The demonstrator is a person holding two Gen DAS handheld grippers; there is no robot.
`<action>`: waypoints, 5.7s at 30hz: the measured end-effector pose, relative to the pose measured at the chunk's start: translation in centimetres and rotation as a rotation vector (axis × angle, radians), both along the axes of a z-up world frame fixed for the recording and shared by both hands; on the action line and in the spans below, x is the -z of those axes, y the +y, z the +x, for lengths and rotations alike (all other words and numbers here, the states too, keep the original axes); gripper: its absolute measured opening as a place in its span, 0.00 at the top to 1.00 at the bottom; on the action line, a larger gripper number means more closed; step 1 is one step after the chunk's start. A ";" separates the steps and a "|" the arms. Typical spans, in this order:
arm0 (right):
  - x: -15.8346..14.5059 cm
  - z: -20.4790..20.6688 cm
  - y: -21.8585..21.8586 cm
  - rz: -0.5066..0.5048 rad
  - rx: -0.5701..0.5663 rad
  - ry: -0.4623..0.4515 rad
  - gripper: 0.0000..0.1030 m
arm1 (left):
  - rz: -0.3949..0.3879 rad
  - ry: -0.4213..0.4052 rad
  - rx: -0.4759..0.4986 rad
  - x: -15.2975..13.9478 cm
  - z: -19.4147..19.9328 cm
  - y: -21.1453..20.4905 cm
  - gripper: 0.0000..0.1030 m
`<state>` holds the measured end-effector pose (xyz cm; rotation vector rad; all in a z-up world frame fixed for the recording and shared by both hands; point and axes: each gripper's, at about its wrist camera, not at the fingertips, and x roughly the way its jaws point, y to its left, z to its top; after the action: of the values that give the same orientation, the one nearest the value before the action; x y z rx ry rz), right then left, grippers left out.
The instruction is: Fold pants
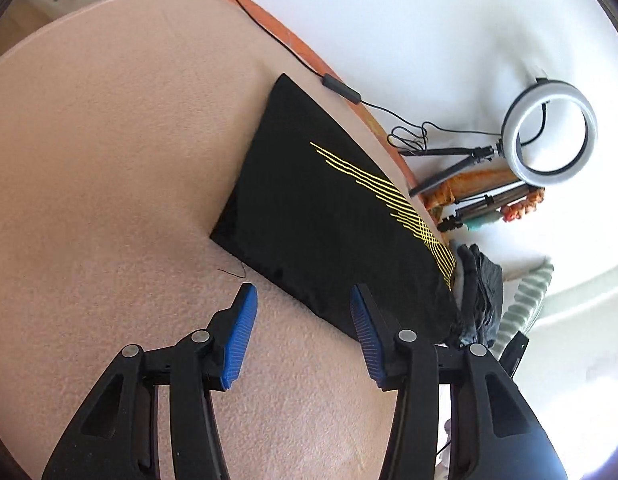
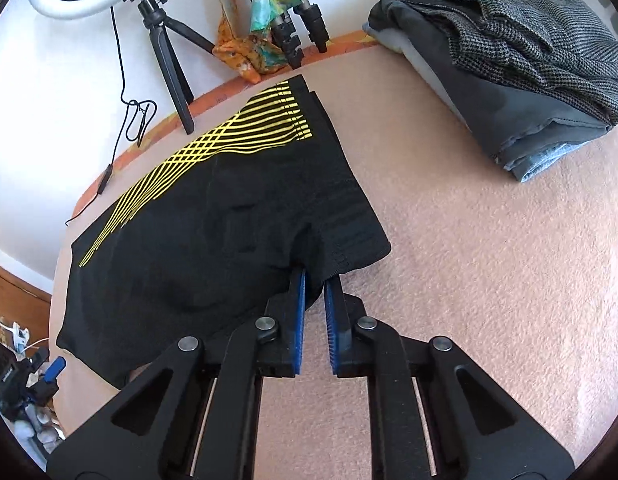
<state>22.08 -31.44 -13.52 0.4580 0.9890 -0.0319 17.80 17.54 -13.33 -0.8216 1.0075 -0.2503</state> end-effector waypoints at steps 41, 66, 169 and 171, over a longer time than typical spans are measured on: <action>-8.0 -1.6 7.6 0.122 -0.292 -0.145 0.86 | 0.247 -0.168 -0.144 -0.4 3.2 -3.5 0.95; -5.7 17.7 42.2 -0.111 -0.960 0.127 0.55 | 0.281 -0.236 -0.065 -1.8 3.0 -5.5 0.95; -3.6 19.2 -2.6 0.004 -0.379 0.023 0.95 | 0.277 -0.383 0.586 -3.7 3.9 -36.0 0.95; -3.2 19.2 -2.7 0.000 -0.384 0.021 0.95 | 0.299 -0.381 0.594 -3.6 3.9 -36.4 0.95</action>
<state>41.25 -34.11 -10.33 0.2619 1.0835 0.3087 21.73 -18.84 -9.73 -0.1726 0.8768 -0.7171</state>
